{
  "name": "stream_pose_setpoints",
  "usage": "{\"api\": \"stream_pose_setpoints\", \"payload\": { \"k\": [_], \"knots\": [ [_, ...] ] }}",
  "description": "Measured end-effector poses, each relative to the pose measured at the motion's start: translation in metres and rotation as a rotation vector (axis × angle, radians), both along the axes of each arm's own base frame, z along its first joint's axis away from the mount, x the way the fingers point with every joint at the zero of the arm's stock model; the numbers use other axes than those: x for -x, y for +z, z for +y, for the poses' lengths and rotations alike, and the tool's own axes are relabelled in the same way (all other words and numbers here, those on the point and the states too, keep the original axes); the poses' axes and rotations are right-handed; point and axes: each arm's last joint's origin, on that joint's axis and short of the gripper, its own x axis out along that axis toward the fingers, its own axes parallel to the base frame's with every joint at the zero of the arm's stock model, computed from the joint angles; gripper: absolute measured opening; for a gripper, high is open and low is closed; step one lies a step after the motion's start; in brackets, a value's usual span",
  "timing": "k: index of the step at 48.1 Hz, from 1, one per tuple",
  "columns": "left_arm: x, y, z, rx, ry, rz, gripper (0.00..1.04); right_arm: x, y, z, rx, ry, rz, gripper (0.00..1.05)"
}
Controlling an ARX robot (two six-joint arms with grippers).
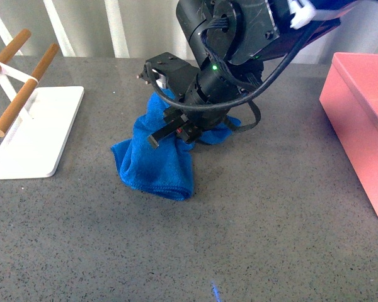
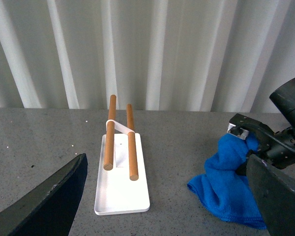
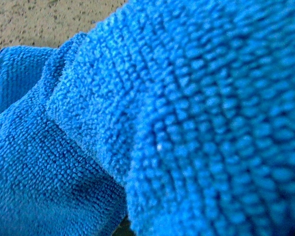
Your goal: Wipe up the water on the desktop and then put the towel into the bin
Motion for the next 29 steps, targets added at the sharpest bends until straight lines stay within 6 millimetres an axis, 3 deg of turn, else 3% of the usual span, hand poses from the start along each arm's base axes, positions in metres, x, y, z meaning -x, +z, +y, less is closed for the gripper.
{"api": "stream_pose_setpoints", "payload": {
  "k": [4, 14, 18, 19, 24, 29],
  "knots": [
    [0.0, 0.0, 0.0, 0.0, 0.0, 0.0, 0.98, 0.01, 0.022, -0.01, 0.016, -0.028, -0.01, 0.04],
    [0.0, 0.0, 0.0, 0.0, 0.0, 0.0, 0.98, 0.017, 0.108, -0.035, -0.019, -0.1, -0.114, 0.04],
    [0.0, 0.0, 0.0, 0.0, 0.0, 0.0, 0.98, 0.019, 0.155, -0.05, -0.028, -0.146, -0.193, 0.04],
    [0.0, 0.0, 0.0, 0.0, 0.0, 0.0, 0.98, 0.021, 0.176, -0.057, -0.03, -0.169, -0.226, 0.04],
    [0.0, 0.0, 0.0, 0.0, 0.0, 0.0, 0.98, 0.025, 0.225, -0.085, 0.01, -0.289, -0.292, 0.04],
    [0.0, 0.0, 0.0, 0.0, 0.0, 0.0, 0.98, 0.027, 0.245, -0.115, 0.076, -0.426, -0.298, 0.04]
  ]
}}
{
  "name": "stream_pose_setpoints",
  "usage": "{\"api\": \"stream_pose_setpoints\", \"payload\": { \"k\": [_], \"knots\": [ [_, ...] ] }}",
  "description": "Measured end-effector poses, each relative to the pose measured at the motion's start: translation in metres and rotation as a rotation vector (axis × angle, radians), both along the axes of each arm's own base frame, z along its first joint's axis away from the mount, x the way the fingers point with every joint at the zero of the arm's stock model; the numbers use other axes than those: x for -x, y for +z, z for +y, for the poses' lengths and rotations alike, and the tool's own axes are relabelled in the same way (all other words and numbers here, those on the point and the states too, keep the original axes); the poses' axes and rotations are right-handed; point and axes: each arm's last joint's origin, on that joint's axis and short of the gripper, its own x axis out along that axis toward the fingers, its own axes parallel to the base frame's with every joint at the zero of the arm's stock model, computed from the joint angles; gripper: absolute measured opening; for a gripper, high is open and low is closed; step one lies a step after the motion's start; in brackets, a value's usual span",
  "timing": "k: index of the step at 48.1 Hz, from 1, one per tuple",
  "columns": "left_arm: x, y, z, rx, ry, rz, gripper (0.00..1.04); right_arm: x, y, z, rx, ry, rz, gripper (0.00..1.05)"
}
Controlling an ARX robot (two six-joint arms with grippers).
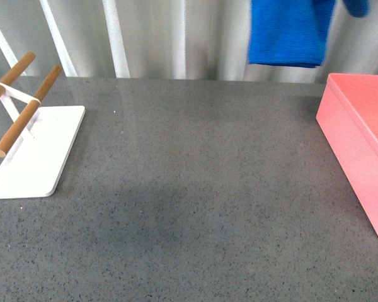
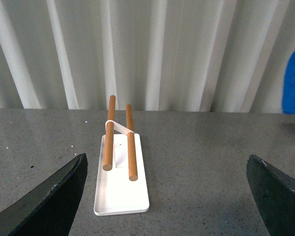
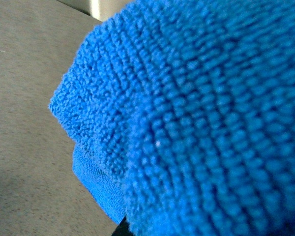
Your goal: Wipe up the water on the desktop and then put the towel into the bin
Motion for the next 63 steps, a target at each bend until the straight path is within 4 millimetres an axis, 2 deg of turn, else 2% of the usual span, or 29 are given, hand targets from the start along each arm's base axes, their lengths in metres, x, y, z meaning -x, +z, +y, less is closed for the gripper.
{"api": "stream_pose_setpoints", "payload": {
  "k": [8, 11, 19, 24, 34, 43, 50, 63],
  "knots": [
    [0.0, 0.0, 0.0, 0.0, 0.0, 0.0, 0.98, 0.003, 0.001, -0.031, 0.063, -0.175, 0.047, 0.04],
    [0.0, 0.0, 0.0, 0.0, 0.0, 0.0, 0.98, 0.011, 0.0, -0.049, 0.065, -0.239, 0.076, 0.04],
    [0.0, 0.0, 0.0, 0.0, 0.0, 0.0, 0.98, 0.031, 0.008, -0.082, 0.04, -0.318, 0.084, 0.04],
    [0.0, 0.0, 0.0, 0.0, 0.0, 0.0, 0.98, 0.037, 0.009, -0.097, 0.029, -0.353, 0.084, 0.04],
    [0.0, 0.0, 0.0, 0.0, 0.0, 0.0, 0.98, 0.043, -0.014, -0.133, 0.018, -0.45, 0.148, 0.04],
    [0.0, 0.0, 0.0, 0.0, 0.0, 0.0, 0.98, 0.044, -0.038, -0.153, -0.012, -0.509, 0.217, 0.04],
    [0.0, 0.0, 0.0, 0.0, 0.0, 0.0, 0.98, 0.04, -0.054, -0.158, -0.014, -0.524, 0.248, 0.04],
    [0.0, 0.0, 0.0, 0.0, 0.0, 0.0, 0.98, 0.033, -0.066, -0.165, 0.007, -0.545, 0.255, 0.04]
  ]
}}
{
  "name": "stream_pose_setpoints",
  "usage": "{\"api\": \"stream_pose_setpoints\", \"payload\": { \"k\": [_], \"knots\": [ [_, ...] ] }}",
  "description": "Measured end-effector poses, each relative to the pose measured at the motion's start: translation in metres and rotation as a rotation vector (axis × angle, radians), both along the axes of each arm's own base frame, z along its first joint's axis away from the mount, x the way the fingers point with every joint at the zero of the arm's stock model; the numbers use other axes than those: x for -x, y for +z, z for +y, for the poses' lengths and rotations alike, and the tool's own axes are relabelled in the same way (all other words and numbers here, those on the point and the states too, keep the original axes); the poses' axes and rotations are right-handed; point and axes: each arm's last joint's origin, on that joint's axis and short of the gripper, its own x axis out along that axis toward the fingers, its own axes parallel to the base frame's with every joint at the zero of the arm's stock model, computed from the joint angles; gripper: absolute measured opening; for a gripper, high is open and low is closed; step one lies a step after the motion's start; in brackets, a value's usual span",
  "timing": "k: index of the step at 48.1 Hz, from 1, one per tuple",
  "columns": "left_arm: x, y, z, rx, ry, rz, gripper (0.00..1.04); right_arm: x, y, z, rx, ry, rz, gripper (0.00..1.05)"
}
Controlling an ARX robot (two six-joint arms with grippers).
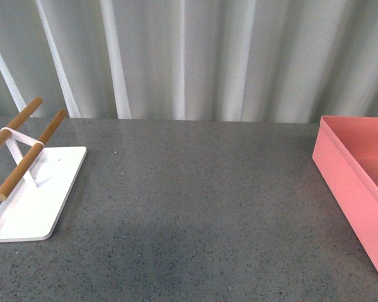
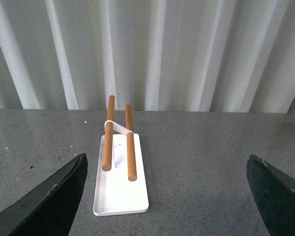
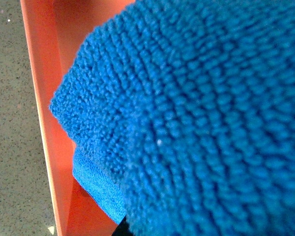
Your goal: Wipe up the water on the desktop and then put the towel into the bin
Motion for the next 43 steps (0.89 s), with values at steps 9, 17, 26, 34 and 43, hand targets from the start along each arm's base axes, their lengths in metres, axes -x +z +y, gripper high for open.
{"api": "stream_pose_setpoints", "payload": {
  "k": [9, 17, 26, 34, 43],
  "knots": [
    [0.0, 0.0, 0.0, 0.0, 0.0, 0.0, 0.98, -0.0042, -0.0065, -0.002, -0.035, 0.013, -0.001, 0.04],
    [0.0, 0.0, 0.0, 0.0, 0.0, 0.0, 0.98, -0.0051, -0.0085, -0.0014, -0.039, 0.016, 0.004, 0.28],
    [0.0, 0.0, 0.0, 0.0, 0.0, 0.0, 0.98, -0.005, -0.0085, -0.0016, -0.039, 0.014, 0.004, 0.62],
    [0.0, 0.0, 0.0, 0.0, 0.0, 0.0, 0.98, -0.0051, -0.0083, -0.0016, -0.04, 0.012, 0.003, 0.94],
    [0.0, 0.0, 0.0, 0.0, 0.0, 0.0, 0.98, -0.0052, -0.0082, -0.0016, -0.042, 0.009, 0.002, 0.98]
  ]
}}
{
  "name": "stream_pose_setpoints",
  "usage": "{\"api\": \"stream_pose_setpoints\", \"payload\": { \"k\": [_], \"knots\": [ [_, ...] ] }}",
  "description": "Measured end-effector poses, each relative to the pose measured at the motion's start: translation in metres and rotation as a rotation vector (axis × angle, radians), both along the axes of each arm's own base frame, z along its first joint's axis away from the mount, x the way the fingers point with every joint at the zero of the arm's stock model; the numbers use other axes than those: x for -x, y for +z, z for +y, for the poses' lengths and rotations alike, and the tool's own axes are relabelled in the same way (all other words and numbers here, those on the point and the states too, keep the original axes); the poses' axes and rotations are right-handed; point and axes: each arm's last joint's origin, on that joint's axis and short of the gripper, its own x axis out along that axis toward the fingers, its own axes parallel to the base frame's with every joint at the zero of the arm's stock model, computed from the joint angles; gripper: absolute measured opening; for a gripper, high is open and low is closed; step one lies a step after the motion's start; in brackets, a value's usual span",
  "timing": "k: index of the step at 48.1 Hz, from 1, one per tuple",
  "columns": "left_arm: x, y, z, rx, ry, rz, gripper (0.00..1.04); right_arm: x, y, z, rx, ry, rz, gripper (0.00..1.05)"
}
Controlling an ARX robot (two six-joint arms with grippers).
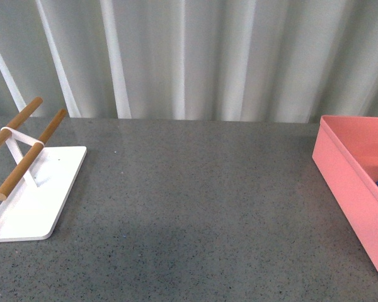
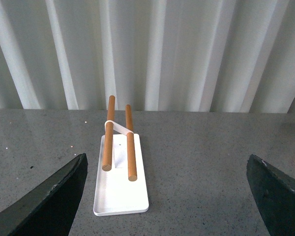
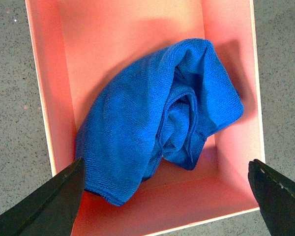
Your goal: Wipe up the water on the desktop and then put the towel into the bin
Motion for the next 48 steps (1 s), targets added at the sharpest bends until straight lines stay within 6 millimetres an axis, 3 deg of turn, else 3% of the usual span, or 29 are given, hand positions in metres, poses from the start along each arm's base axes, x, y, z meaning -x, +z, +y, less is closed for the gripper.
{"api": "stream_pose_setpoints", "payload": {
  "k": [5, 11, 16, 24, 31, 42, 48],
  "knots": [
    [0.0, 0.0, 0.0, 0.0, 0.0, 0.0, 0.98, 0.0, 0.0, 0.0, -0.001, 0.0, -0.001, 0.98],
    [0.0, 0.0, 0.0, 0.0, 0.002, 0.0, 0.98, 0.008, -0.019, 0.005, -0.183, 0.122, -0.395, 0.81],
    [0.0, 0.0, 0.0, 0.0, 0.0, 0.0, 0.98, 0.034, -0.038, 0.015, -0.159, 0.187, -0.69, 0.65],
    [0.0, 0.0, 0.0, 0.0, 0.0, 0.0, 0.98, 0.076, -0.027, 0.027, -0.083, 0.248, -1.063, 0.38],
    [0.0, 0.0, 0.0, 0.0, 0.0, -0.001, 0.98, 0.119, -0.046, 0.038, -0.088, 0.252, -1.052, 0.04],
    [0.0, 0.0, 0.0, 0.0, 0.0, -0.001, 0.98, 0.161, -0.058, 0.053, -0.081, 0.247, -1.055, 0.03],
    [0.0, 0.0, 0.0, 0.0, 0.0, -0.001, 0.98, 0.175, -0.063, 0.055, -0.088, 0.256, -1.05, 0.03]
  ]
}}
